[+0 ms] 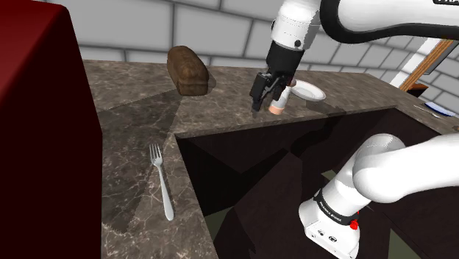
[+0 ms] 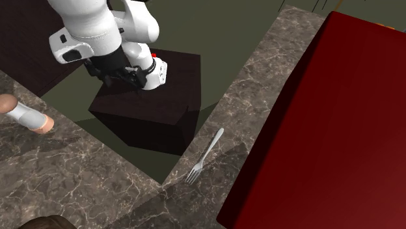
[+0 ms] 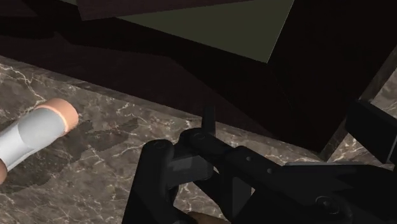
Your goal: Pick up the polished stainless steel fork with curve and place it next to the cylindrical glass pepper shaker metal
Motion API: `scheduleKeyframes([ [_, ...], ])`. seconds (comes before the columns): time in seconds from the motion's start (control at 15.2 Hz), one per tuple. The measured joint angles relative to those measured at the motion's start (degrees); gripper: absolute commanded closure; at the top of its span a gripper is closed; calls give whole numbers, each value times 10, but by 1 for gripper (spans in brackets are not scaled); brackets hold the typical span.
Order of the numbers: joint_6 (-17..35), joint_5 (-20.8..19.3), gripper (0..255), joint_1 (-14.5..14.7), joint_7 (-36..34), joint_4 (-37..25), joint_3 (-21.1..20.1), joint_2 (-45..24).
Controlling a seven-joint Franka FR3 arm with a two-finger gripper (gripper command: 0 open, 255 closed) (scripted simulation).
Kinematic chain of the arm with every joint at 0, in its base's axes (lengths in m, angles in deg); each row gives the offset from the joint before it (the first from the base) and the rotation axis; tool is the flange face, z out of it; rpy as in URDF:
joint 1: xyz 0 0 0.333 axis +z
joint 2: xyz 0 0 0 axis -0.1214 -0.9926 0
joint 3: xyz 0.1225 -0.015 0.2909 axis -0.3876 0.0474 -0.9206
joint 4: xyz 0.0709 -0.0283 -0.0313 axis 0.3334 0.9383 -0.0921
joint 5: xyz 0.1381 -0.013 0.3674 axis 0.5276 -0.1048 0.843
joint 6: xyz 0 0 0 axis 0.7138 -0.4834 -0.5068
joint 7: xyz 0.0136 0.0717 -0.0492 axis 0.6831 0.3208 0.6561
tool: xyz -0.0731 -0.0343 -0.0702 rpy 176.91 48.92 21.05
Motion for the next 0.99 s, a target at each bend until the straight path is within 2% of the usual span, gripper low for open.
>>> scheduleKeyframes([
  [0.33,72,27,0,-4,-88,-5,-66,-65],
  [0.59,130,33,0,-15,-161,-21,-120,-129],
  [0.79,177,19,0,-30,-222,-43,-164,-193],
  [0.99,218,-16,0,-50,-293,-79,-207,-270],
])
